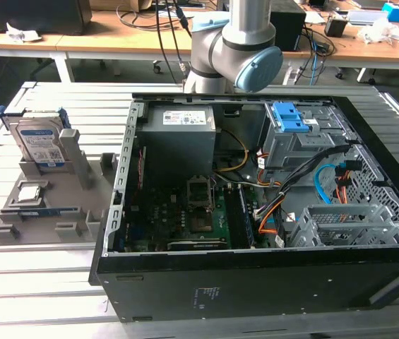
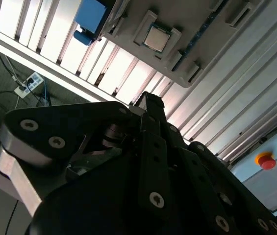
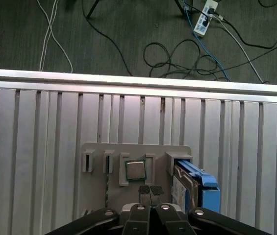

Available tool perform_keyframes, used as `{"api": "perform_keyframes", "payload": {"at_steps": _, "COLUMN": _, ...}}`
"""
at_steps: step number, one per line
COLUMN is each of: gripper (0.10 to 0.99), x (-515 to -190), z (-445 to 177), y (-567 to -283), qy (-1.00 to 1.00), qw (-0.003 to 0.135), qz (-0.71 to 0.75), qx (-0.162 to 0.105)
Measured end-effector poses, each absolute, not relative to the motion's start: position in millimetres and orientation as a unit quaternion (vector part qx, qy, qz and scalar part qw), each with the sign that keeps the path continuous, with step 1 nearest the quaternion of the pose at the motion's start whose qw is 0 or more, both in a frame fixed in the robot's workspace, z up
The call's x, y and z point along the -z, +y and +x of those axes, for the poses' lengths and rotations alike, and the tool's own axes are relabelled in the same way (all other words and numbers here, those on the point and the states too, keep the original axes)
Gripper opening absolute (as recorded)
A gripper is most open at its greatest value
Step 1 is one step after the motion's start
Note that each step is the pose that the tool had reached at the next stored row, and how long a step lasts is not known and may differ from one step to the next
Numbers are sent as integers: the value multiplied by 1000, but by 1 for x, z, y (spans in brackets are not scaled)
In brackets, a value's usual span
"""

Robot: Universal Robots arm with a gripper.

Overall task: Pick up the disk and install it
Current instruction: 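Pick up the disk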

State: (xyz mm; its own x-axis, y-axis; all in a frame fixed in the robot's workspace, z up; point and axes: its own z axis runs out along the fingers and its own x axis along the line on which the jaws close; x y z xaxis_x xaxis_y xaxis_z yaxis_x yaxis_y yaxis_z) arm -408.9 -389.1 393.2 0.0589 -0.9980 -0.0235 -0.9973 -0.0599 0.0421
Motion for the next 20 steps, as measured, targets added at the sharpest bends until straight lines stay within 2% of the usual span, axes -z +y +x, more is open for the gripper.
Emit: {"api": "perform_keyframes", "payload": {"at_steps": 20, "gripper": 106, "x": -393, "z": -409, "y": -389, "qy": -635, "qw": 9, "qz": 772, "qx": 22}}
